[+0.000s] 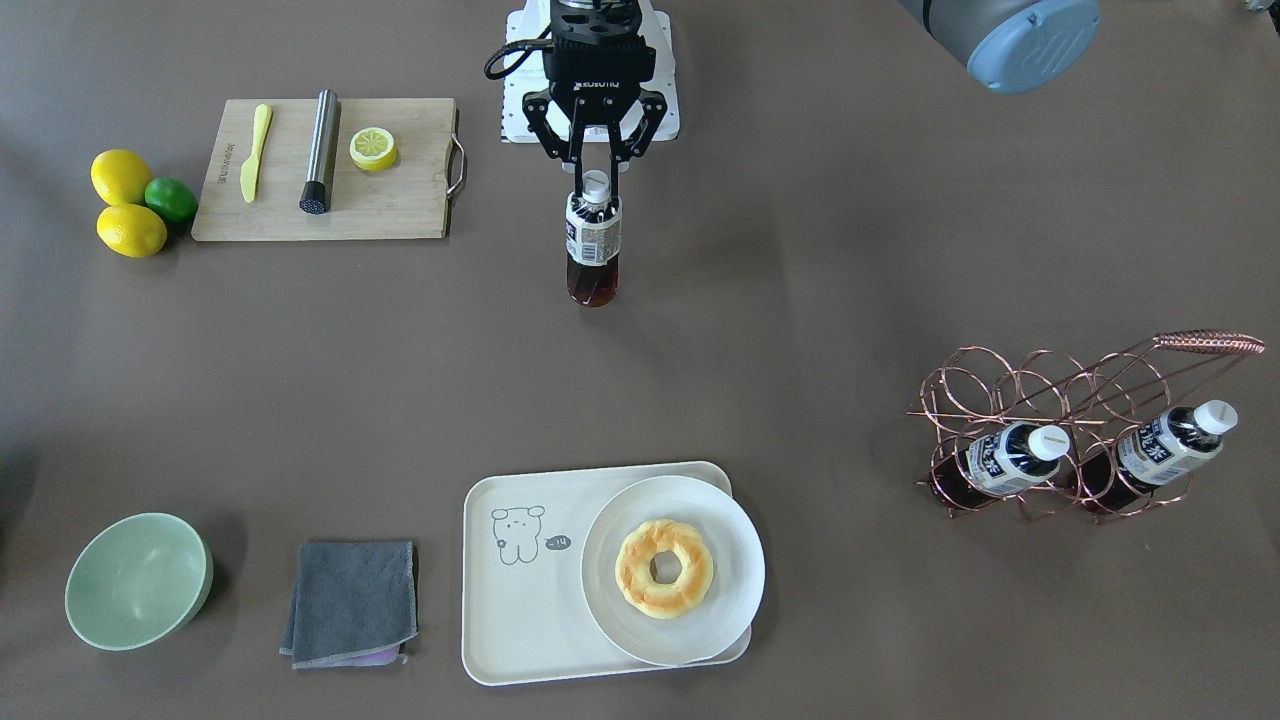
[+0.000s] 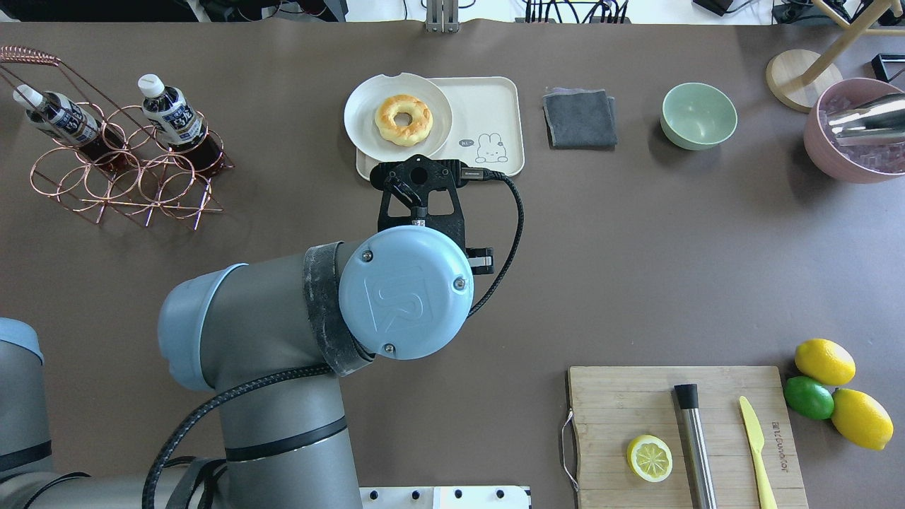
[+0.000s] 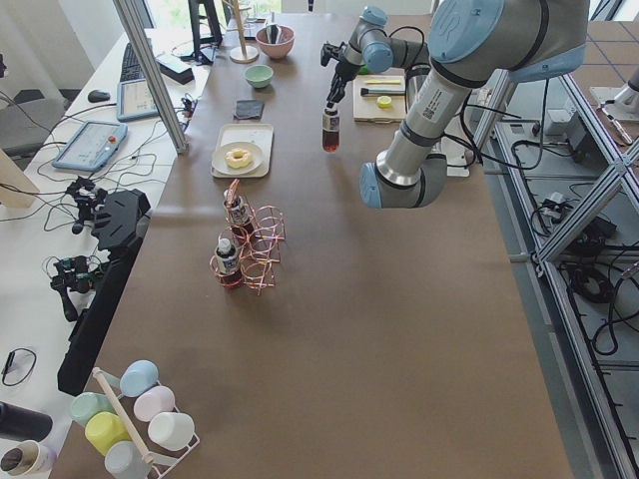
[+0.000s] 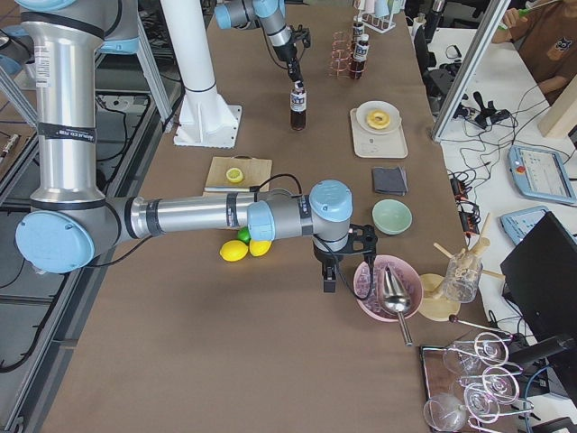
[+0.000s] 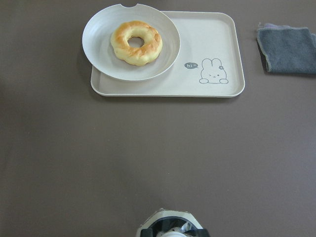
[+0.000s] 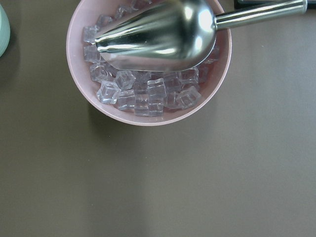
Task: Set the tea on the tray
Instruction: 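Set the tea bottle down in front of the tray and release it, then withdraw the left arm to the rack while the right arm reaches toward the bottle, then lower the right gripper onto the tea bottle cap and grasp it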
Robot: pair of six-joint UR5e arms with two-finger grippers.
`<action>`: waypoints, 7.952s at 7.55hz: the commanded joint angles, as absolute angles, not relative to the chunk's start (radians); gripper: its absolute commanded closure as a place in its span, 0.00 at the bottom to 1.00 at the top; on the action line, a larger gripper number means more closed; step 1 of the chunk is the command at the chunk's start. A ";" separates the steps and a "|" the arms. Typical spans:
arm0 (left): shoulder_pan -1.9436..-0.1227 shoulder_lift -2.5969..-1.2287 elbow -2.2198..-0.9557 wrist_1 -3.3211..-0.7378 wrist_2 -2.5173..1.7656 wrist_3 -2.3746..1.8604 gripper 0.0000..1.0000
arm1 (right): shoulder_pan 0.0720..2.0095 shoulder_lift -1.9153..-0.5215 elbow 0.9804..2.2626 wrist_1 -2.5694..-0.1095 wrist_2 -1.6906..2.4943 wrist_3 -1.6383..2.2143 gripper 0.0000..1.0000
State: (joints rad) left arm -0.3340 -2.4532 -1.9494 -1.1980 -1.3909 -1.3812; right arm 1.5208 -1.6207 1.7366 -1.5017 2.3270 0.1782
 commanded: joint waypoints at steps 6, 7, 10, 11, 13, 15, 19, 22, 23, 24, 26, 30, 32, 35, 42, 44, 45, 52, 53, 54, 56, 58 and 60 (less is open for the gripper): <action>-0.333 -2.447 -1.931 -1.213 -1.390 -1.376 0.47 | 1.522 -1.618 1.733 -1.502 2.326 0.178 0.00; -0.331 -2.447 -1.931 -1.213 -1.390 -1.379 0.40 | 1.522 -1.620 1.733 -1.502 2.327 0.178 0.00; -0.333 -2.450 -1.940 -1.215 -1.391 -1.379 0.03 | 1.522 -1.621 1.732 -1.502 2.329 0.178 0.00; -0.340 -2.451 -1.954 -1.215 -1.394 -1.373 0.03 | 1.522 -1.620 1.746 -1.502 2.344 0.181 0.00; -0.401 -2.445 -1.994 -1.209 -1.438 -1.306 0.03 | 1.520 -1.620 1.758 -1.500 2.355 0.201 0.00; -0.571 -2.358 -2.052 -1.204 -1.644 -1.220 0.03 | 1.520 -1.602 1.764 -1.502 2.405 0.204 0.00; -0.688 -2.122 -2.236 -1.194 -1.681 -1.145 0.03 | 1.400 -1.566 1.865 -1.509 2.419 0.319 0.00; -0.975 -2.019 -2.269 -1.128 -1.889 -0.905 0.03 | 1.235 -1.387 1.891 -1.525 2.411 0.529 0.00; -1.077 -1.988 -2.238 -1.126 -1.941 -0.771 0.03 | 1.183 -1.309 1.887 -1.584 2.389 0.566 0.00; -1.189 -1.958 -2.185 -1.127 -2.001 -0.612 0.03 | 1.154 -1.239 1.888 -1.644 2.353 0.569 0.00; -1.403 -1.925 -2.061 -1.134 -2.090 -0.340 0.03 | 1.053 -1.070 1.885 -1.753 2.329 0.665 0.00; -1.512 -1.645 -1.982 -1.381 -2.219 0.101 0.03 | 0.901 -0.910 1.859 -1.770 2.186 0.923 0.00; -1.514 -1.589 -1.865 -1.524 -2.215 0.127 0.03 | 0.850 -0.859 1.861 -1.779 2.135 1.021 0.00; -1.532 -1.591 -1.720 -1.626 -2.214 0.161 0.03 | 0.712 -0.727 1.879 -1.949 2.004 1.127 0.00; -1.554 -1.557 -1.710 -1.516 -2.273 0.152 0.03 | 0.551 -0.692 1.873 -1.953 1.895 1.212 0.00; -1.555 -1.560 -1.712 -1.509 -2.270 0.152 0.03 | 0.499 -0.684 1.862 -1.953 1.875 1.216 0.00; -1.555 -1.560 -1.710 -1.509 -2.270 0.152 0.03 | 0.486 -0.663 1.836 -1.948 1.858 1.215 0.00; -1.585 -1.578 -1.713 -1.482 -2.267 0.152 0.03 | 0.489 -0.629 1.755 -1.947 1.845 1.203 0.07; -1.586 -1.586 -1.712 -1.479 -2.267 0.152 0.03 | 0.489 -0.632 1.756 -1.947 1.845 1.203 0.07; -1.589 -1.589 -1.710 -1.477 -2.269 0.152 0.03 | 0.489 -0.630 1.758 -1.947 1.845 1.203 0.07; -1.617 -1.600 -1.713 -1.459 -2.273 0.152 0.03 | 0.489 -0.634 1.759 -1.947 1.851 1.203 0.08; -1.631 -1.612 -1.718 -1.436 -2.273 0.153 0.03 | 0.489 -0.641 1.763 -1.947 1.852 1.212 0.15; -1.631 -1.621 -1.715 -1.434 -2.272 0.152 0.03 | 0.489 -0.653 1.763 -1.944 1.852 1.215 0.28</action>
State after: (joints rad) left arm -1.6295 -1.6134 -1.7165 -1.4374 -2.2726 0.1532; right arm 0.4893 -0.6436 1.7619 -1.9451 1.8514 1.2122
